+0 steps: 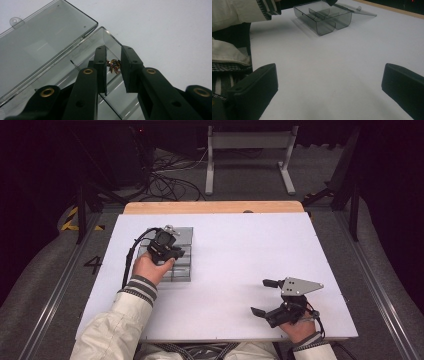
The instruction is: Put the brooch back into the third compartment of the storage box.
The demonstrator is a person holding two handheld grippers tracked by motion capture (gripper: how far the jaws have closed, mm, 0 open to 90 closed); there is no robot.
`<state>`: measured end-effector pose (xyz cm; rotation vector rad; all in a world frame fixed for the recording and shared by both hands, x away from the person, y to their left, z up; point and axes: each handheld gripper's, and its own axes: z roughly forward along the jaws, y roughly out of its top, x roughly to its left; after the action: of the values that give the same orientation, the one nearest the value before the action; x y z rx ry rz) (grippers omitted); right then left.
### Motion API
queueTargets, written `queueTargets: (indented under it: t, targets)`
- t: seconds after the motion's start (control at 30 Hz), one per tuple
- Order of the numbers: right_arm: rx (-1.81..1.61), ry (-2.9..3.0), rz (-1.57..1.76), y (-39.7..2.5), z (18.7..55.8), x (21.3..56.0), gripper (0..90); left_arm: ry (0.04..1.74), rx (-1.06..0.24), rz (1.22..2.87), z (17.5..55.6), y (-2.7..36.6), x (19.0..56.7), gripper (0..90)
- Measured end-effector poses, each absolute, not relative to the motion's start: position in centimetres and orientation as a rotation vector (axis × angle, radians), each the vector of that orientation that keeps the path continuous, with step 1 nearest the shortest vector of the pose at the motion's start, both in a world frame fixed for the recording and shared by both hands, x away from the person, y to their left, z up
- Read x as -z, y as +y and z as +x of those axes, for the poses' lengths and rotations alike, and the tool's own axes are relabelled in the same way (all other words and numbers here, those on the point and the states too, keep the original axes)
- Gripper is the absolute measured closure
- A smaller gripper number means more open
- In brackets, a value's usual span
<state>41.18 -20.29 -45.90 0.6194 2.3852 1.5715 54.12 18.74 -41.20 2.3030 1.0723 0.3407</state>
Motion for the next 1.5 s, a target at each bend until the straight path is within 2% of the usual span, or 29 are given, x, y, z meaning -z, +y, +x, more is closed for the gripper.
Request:
queueTargets:
  t: [1.23, 1.5]
  targets:
    - [-1.568, 2.396, 0.614, -20.2, 41.2, 46.0, 1.5, 1.238, -0.21, 2.251, 56.7, 20.2, 44.1, 75.5]
    - [-1.567, 2.397, 0.616, -20.3, 41.2, 46.0, 1.5, 1.232, -0.177, 2.228, 56.6, 20.4, 44.0, 70.3]
